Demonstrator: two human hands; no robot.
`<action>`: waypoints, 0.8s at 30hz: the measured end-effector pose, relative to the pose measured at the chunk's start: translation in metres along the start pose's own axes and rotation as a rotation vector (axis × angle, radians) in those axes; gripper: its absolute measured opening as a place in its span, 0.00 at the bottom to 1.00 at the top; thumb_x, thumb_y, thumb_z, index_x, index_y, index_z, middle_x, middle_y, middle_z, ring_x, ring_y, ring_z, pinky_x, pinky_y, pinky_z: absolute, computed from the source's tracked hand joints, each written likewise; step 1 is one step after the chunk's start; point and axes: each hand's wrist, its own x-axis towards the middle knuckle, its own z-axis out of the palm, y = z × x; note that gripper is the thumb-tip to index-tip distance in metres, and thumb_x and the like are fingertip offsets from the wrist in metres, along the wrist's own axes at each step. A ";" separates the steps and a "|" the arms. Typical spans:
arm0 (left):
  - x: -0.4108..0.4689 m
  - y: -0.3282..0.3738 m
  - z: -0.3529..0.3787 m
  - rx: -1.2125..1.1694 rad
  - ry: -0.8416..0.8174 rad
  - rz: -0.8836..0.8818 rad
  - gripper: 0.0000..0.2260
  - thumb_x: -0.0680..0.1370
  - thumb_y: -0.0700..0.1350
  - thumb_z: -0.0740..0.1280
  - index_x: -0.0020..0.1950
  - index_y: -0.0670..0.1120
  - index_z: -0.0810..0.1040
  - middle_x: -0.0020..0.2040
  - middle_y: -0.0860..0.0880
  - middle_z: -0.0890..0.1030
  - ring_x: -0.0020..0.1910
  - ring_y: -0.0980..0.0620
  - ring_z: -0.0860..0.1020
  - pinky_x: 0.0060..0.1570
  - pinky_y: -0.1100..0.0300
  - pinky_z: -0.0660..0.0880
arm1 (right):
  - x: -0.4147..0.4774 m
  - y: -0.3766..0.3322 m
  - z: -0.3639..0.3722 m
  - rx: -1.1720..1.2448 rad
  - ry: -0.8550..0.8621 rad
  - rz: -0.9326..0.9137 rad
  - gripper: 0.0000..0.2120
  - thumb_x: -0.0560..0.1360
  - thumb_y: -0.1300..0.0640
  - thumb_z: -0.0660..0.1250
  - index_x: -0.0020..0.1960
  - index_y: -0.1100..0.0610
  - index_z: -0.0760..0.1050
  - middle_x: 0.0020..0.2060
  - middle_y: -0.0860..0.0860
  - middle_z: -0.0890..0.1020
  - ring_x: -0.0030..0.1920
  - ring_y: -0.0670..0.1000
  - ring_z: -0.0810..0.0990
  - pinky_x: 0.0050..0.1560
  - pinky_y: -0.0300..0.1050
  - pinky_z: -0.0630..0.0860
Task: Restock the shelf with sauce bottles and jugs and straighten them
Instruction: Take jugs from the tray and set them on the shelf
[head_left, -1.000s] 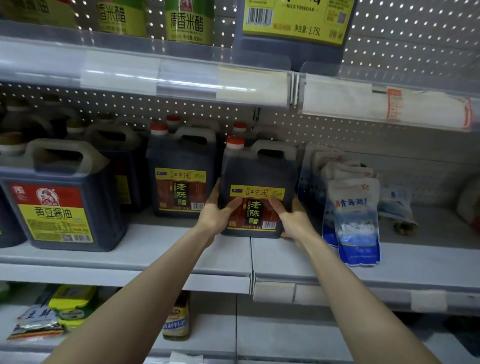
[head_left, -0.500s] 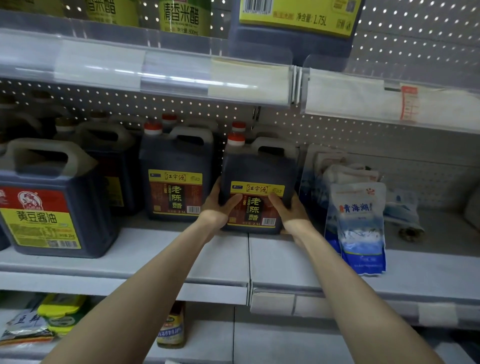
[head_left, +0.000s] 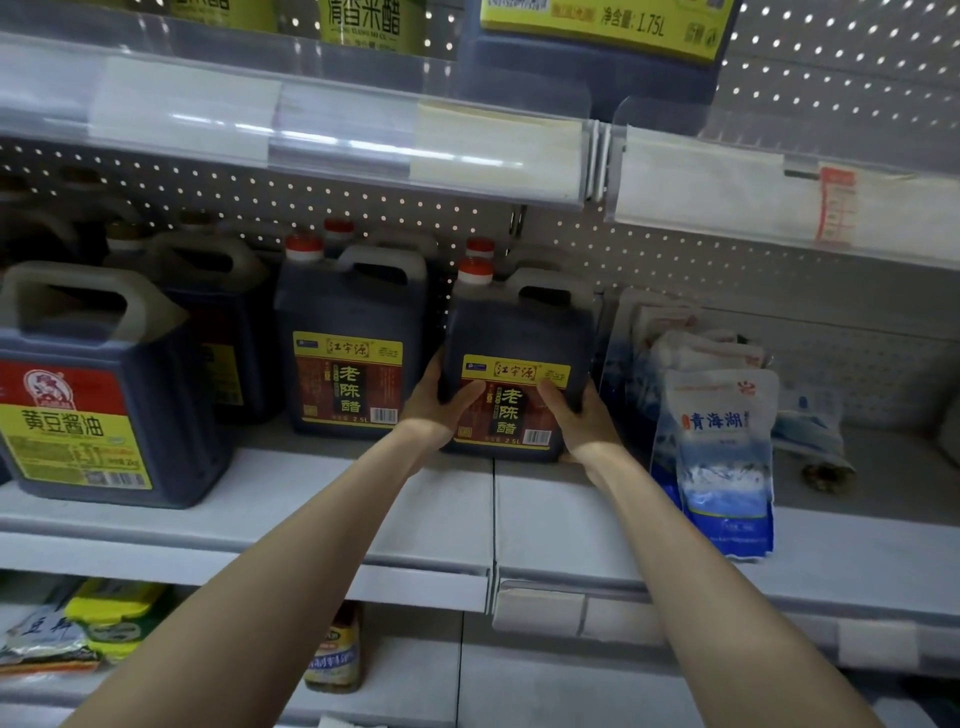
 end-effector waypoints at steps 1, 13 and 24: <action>0.001 0.000 0.000 0.004 -0.004 0.001 0.33 0.77 0.56 0.65 0.77 0.57 0.53 0.71 0.47 0.71 0.67 0.40 0.72 0.64 0.41 0.71 | 0.000 0.000 0.000 -0.005 0.003 0.005 0.34 0.73 0.38 0.66 0.74 0.47 0.60 0.68 0.52 0.74 0.63 0.57 0.76 0.64 0.59 0.74; 0.001 0.002 0.000 0.025 0.005 -0.026 0.32 0.78 0.55 0.64 0.78 0.56 0.52 0.71 0.47 0.71 0.66 0.41 0.73 0.65 0.43 0.71 | 0.001 0.000 0.001 -0.007 -0.010 0.048 0.60 0.49 0.20 0.64 0.76 0.44 0.56 0.71 0.51 0.71 0.66 0.58 0.73 0.63 0.64 0.72; -0.011 0.002 -0.003 -0.099 0.017 -0.036 0.26 0.78 0.51 0.65 0.75 0.50 0.63 0.68 0.46 0.74 0.65 0.44 0.74 0.65 0.46 0.72 | -0.004 -0.004 -0.004 -0.038 -0.001 0.062 0.61 0.47 0.20 0.66 0.75 0.46 0.59 0.70 0.51 0.72 0.65 0.57 0.74 0.64 0.62 0.73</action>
